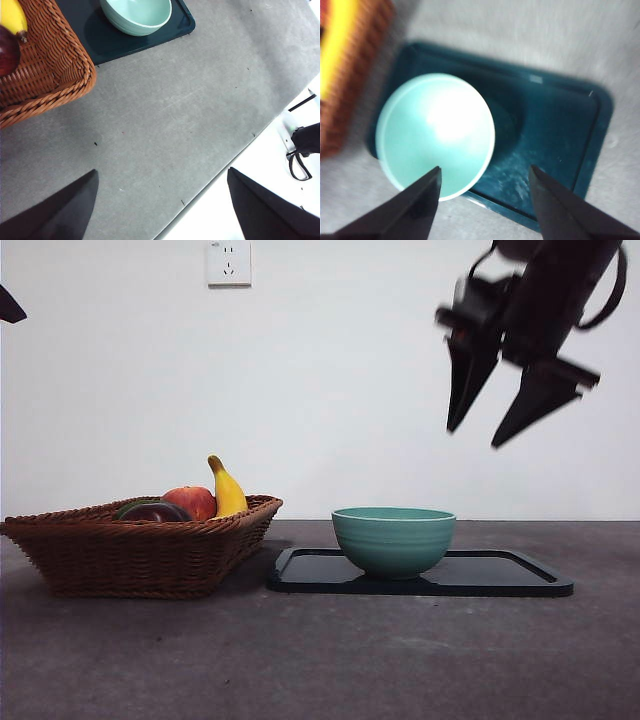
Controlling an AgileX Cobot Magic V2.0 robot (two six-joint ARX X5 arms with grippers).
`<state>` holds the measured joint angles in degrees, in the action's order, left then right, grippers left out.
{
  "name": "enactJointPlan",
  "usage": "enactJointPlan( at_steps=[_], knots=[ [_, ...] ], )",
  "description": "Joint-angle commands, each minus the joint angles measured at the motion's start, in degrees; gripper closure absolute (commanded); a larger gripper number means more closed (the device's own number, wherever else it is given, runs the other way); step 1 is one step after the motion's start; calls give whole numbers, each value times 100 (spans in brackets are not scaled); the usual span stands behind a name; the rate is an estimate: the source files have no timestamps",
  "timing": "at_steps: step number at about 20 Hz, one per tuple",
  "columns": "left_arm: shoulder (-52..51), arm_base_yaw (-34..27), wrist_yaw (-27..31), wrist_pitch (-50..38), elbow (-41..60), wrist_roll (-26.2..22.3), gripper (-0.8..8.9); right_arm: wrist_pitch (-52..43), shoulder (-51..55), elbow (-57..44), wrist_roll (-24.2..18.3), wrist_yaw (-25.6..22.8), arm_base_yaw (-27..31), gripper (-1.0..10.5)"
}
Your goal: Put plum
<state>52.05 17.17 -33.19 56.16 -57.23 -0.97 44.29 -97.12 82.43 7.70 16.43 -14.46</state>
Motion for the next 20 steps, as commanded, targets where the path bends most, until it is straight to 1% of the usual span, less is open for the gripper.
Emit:
enactJointPlan(
  at_steps=[1, 9, 12, 16, 20],
  knots=[
    [37, 22, -33, -46, -63, -96, 409, -76, -356, 125, -114, 9, -68, 668],
    [37, 22, -33, -44, -63, -96, 409, -404, -1008, 125, -149, -46, -321, 669],
    [37, 22, -33, -39, -63, -96, 409, -481, -1224, 125, -225, -326, -387, 688],
    [37, 22, -31, -42, -63, -96, 409, -623, -1305, 125, -238, -345, -407, 824],
    [37, 22, -31, -42, -63, -96, 409, -660, -1318, 125, -229, -343, -407, 869]
  ],
)
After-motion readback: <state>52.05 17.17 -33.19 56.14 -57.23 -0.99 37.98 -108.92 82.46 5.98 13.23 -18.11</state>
